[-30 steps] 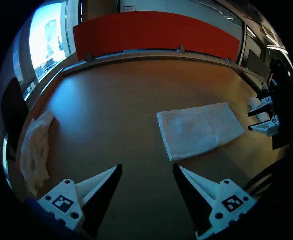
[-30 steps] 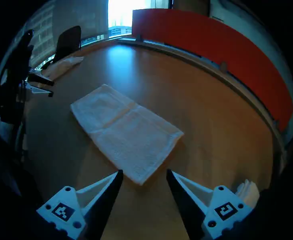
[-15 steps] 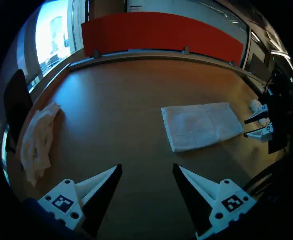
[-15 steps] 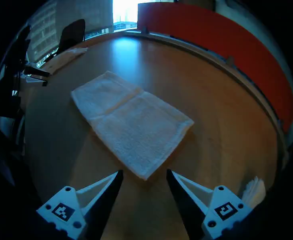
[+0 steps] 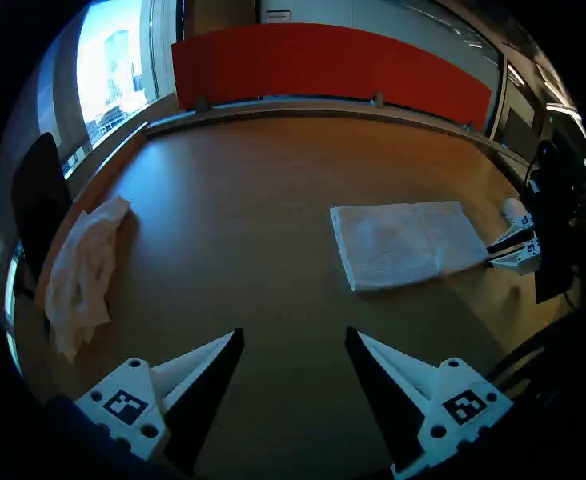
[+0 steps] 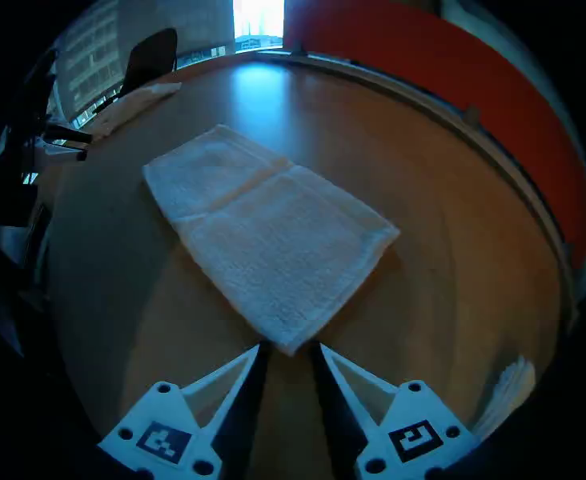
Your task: Fold towel
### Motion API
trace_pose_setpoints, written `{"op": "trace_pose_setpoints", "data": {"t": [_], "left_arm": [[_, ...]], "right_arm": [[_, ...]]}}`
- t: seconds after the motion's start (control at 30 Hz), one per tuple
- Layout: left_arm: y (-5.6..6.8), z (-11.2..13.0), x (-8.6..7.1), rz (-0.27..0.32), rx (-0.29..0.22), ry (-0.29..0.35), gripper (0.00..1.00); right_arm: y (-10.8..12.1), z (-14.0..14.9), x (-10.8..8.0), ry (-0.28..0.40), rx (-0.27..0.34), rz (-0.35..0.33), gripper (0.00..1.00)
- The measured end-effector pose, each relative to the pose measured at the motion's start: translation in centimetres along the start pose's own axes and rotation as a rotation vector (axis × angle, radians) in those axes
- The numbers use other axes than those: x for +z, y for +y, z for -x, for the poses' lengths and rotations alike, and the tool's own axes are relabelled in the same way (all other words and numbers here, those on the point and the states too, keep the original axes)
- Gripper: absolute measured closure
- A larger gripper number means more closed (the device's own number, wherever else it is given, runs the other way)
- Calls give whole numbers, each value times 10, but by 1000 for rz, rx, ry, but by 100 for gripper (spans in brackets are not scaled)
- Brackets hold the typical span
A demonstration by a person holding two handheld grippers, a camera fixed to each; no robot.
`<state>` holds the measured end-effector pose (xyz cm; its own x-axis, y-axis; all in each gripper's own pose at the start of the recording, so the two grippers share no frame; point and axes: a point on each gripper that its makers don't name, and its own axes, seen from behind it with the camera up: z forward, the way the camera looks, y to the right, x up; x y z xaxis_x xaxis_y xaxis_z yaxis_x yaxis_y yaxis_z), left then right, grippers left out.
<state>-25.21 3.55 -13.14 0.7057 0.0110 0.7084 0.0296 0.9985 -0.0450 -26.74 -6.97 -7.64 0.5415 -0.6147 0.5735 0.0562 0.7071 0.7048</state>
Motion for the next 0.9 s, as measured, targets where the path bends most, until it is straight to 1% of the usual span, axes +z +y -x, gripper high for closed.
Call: {"op": "trace_pose_setpoints", "data": {"t": [0.07,0.17,0.27,0.33,0.57,0.9], "left_arm": [[0,0,-1,-1,0,1,6],[-1,1,-2,-1,2,1,6],[0,3,-3,-1,5,0,6],[0,3,-3,0,6,0,6],[2,0,-5,7,3,10,6],[5,-3,-7,14,9,22,6]], "right_arm": [[-1,0,0,0,-4,-5,66],[-3,0,0,-1,-11,-16,75],[-4,0,-1,-1,-14,-21,88],[-4,-1,-1,2,-13,-22,95],[-4,-7,-7,20,-6,-16,97],[4,-20,-23,50,-15,10,97]]}}
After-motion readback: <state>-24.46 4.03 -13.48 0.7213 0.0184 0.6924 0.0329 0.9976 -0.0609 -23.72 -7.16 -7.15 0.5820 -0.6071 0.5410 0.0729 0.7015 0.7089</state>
